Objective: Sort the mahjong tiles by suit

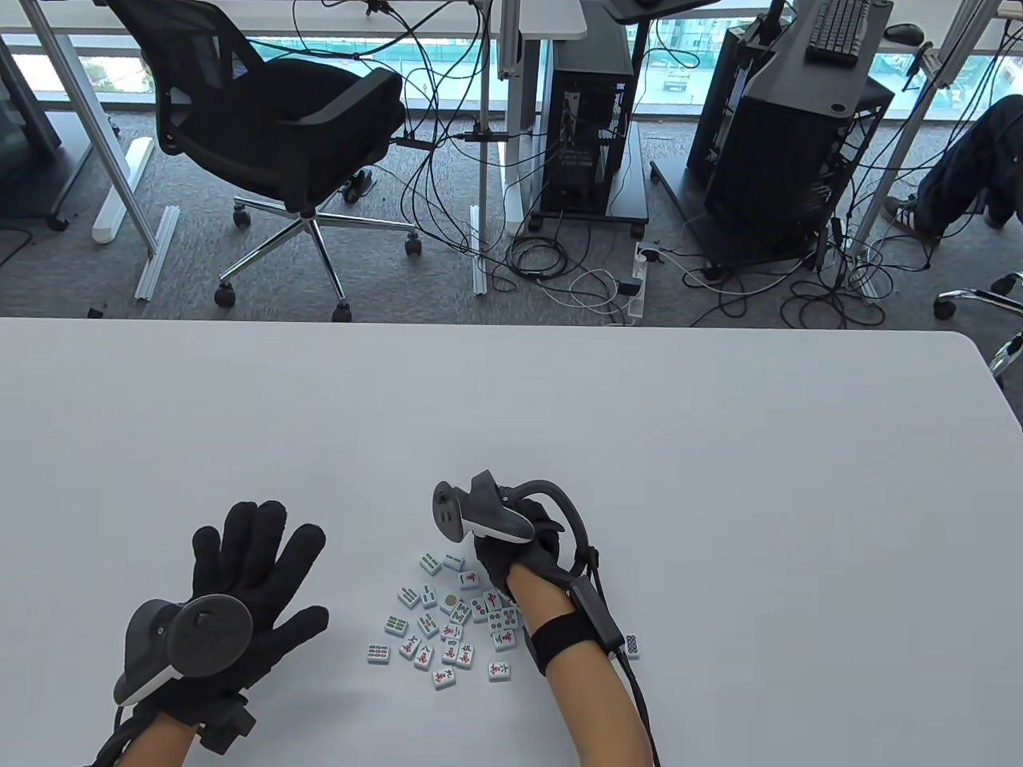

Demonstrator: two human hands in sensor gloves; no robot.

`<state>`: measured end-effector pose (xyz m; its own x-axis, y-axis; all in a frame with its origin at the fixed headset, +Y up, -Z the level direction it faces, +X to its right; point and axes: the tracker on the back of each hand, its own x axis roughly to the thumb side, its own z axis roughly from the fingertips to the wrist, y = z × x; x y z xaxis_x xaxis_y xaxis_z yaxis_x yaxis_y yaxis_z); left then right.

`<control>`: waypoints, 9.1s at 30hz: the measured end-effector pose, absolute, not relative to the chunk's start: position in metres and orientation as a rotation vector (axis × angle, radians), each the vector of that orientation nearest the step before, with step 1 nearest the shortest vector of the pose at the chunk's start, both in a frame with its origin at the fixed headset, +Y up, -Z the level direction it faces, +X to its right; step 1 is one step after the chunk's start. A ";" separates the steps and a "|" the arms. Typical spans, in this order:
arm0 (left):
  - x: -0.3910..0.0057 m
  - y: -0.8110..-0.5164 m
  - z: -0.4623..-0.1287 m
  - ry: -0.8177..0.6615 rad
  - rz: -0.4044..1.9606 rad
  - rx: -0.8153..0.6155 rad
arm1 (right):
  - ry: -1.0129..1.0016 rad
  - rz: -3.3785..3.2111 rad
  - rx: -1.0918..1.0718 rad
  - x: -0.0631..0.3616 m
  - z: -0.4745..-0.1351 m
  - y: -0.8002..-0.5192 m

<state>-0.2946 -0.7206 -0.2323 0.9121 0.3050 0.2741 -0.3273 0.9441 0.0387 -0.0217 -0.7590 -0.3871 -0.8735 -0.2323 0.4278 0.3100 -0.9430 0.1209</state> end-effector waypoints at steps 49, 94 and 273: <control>-0.291 -0.711 -0.227 -0.270 0.295 0.108 | -0.185 -2.769 -0.257 0.151 -0.384 -0.732; -0.283 -0.722 -0.232 -0.288 0.252 0.041 | 0.016 -2.679 -0.678 -0.006 -0.358 -0.758; -0.288 -0.727 -0.234 -0.250 0.257 -0.005 | -0.305 -2.851 -0.474 0.170 -0.300 -0.767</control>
